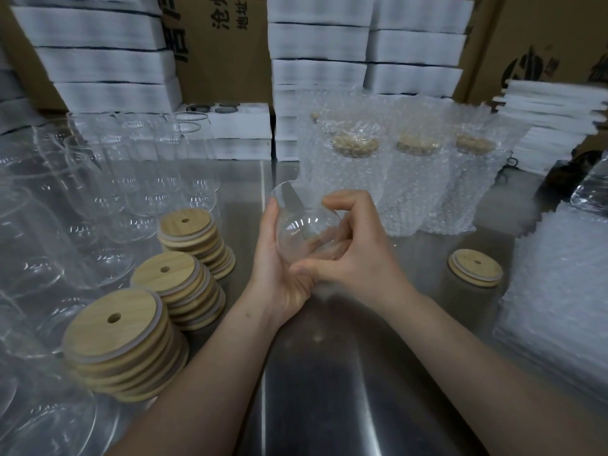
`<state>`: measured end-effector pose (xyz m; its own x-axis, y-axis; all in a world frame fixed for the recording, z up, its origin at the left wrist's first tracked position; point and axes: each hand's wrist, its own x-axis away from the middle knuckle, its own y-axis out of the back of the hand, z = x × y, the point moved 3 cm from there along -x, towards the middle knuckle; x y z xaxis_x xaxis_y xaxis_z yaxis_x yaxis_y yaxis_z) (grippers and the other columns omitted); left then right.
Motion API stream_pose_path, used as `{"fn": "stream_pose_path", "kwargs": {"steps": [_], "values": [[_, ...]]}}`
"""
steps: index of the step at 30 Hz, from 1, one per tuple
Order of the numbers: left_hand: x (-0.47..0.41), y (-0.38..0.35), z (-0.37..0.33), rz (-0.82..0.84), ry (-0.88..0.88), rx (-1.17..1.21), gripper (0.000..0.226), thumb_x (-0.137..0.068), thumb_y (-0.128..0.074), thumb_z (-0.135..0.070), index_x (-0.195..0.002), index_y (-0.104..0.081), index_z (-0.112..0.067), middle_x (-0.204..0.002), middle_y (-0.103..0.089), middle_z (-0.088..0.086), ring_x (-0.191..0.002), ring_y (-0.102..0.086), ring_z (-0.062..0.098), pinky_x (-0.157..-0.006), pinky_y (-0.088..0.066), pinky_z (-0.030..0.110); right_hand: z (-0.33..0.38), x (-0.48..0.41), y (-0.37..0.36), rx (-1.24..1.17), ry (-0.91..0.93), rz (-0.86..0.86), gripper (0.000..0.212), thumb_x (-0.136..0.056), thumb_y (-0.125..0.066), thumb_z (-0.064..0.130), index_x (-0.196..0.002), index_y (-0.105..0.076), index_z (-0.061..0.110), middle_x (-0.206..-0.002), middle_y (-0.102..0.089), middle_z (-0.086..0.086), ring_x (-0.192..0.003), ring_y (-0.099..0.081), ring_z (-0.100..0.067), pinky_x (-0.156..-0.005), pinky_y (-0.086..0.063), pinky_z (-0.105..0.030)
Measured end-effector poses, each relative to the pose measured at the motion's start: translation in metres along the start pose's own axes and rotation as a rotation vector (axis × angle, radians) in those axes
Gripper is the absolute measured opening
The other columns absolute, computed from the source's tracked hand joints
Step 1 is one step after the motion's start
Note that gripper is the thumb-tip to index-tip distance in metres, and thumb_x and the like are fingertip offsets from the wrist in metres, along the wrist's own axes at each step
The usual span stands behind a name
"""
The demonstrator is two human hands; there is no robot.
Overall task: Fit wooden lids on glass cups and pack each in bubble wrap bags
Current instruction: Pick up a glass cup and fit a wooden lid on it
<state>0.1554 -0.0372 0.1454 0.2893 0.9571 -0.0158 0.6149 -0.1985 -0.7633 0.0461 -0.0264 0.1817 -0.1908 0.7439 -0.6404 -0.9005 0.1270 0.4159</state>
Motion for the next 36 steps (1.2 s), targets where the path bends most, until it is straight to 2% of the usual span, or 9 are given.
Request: {"fn": "stream_pose_path", "kwargs": {"steps": [7,11,14,20,26,28,30,32,36], "values": [[-0.001,-0.004,0.002,0.046,-0.013,-0.09,0.079,-0.094,-0.034,-0.069,-0.137,-0.054,-0.006,-0.127,-0.062,0.022,-0.119,-0.059,0.032,-0.087,-0.056,0.037,0.0,0.002,0.001,0.047,-0.004,-0.152,0.07,-0.055,-0.068,0.068,-0.106,-0.04,0.029,-0.105,-0.046,0.022,-0.089,-0.048,0.011,-0.074,-0.044,-0.019],[-0.001,-0.003,0.003,0.067,-0.033,-0.084,0.073,-0.096,-0.029,-0.068,-0.116,-0.071,-0.011,-0.118,-0.067,0.017,-0.114,-0.064,0.028,-0.088,-0.057,0.037,0.003,0.001,0.002,0.069,0.026,-0.162,0.058,-0.077,-0.054,0.066,-0.108,-0.047,0.018,-0.104,-0.05,0.011,-0.091,-0.05,0.003,-0.074,-0.044,-0.022],[-0.001,-0.003,0.003,0.074,-0.021,-0.108,0.075,-0.096,-0.027,-0.069,-0.115,-0.072,-0.011,-0.118,-0.067,0.017,-0.11,-0.066,0.027,-0.083,-0.058,0.036,0.007,0.001,0.003,0.093,0.087,-0.188,0.076,-0.089,-0.031,0.073,-0.111,-0.053,0.004,-0.106,-0.052,0.001,-0.086,-0.049,-0.001,-0.076,-0.041,-0.016],[-0.005,-0.001,0.004,0.083,-0.034,-0.113,0.078,-0.095,-0.024,-0.072,-0.124,-0.064,-0.01,-0.112,-0.07,0.016,-0.101,-0.068,0.026,-0.082,-0.059,0.038,0.004,0.002,0.001,0.097,0.164,-0.197,0.06,-0.102,-0.027,0.047,-0.111,-0.058,-0.003,-0.105,-0.056,-0.013,-0.094,-0.048,-0.004,-0.079,-0.041,-0.014],[-0.005,0.008,-0.008,-0.093,-0.09,-0.248,0.083,-0.091,-0.023,-0.077,-0.137,-0.054,-0.016,-0.132,-0.06,0.022,-0.108,-0.061,0.042,-0.097,-0.042,0.055,-0.003,0.004,0.0,-0.069,0.128,-0.168,0.025,-0.1,-0.034,0.021,-0.11,-0.056,0.013,-0.111,-0.057,0.001,-0.101,-0.055,-0.002,-0.092,-0.042,-0.017],[-0.006,0.011,-0.012,-0.178,-0.097,-0.3,0.084,-0.091,-0.019,-0.077,-0.131,-0.059,-0.015,-0.124,-0.066,0.02,-0.097,-0.067,0.04,-0.083,-0.047,0.047,-0.003,0.004,-0.001,-0.093,0.128,-0.156,0.02,-0.099,-0.034,0.022,-0.109,-0.051,0.021,-0.113,-0.056,0.006,-0.105,-0.054,0.008,-0.093,-0.041,-0.013],[-0.005,0.013,-0.014,-0.233,-0.121,-0.339,0.082,-0.091,-0.018,-0.076,-0.108,-0.073,-0.019,-0.103,-0.074,0.017,-0.071,-0.072,0.03,-0.062,-0.05,0.033,-0.003,0.005,-0.002,-0.14,0.1,-0.13,0.019,-0.098,-0.034,0.028,-0.109,-0.047,0.036,-0.115,-0.055,0.019,-0.098,-0.06,0.008,-0.088,-0.048,-0.02],[-0.004,0.01,-0.016,-0.235,-0.157,-0.377,0.084,-0.092,-0.018,-0.075,-0.078,-0.079,-0.019,-0.08,-0.075,0.013,-0.059,-0.071,0.023,-0.057,-0.049,0.03,-0.006,0.005,-0.005,-0.167,0.0,-0.069,0.017,-0.095,-0.036,0.043,-0.104,-0.041,0.056,-0.116,-0.052,0.028,-0.09,-0.068,-0.015,-0.082,-0.055,-0.044],[-0.004,0.009,-0.019,-0.315,-0.258,-0.295,0.072,-0.094,-0.031,-0.067,-0.126,-0.057,-0.008,-0.085,-0.069,0.014,-0.053,-0.069,0.027,-0.043,-0.051,0.029,-0.007,0.004,-0.008,-0.174,-0.065,0.015,0.018,-0.088,-0.042,0.058,-0.104,-0.037,0.067,-0.118,-0.051,0.017,-0.08,-0.067,-0.027,-0.078,-0.053,-0.055]]}}
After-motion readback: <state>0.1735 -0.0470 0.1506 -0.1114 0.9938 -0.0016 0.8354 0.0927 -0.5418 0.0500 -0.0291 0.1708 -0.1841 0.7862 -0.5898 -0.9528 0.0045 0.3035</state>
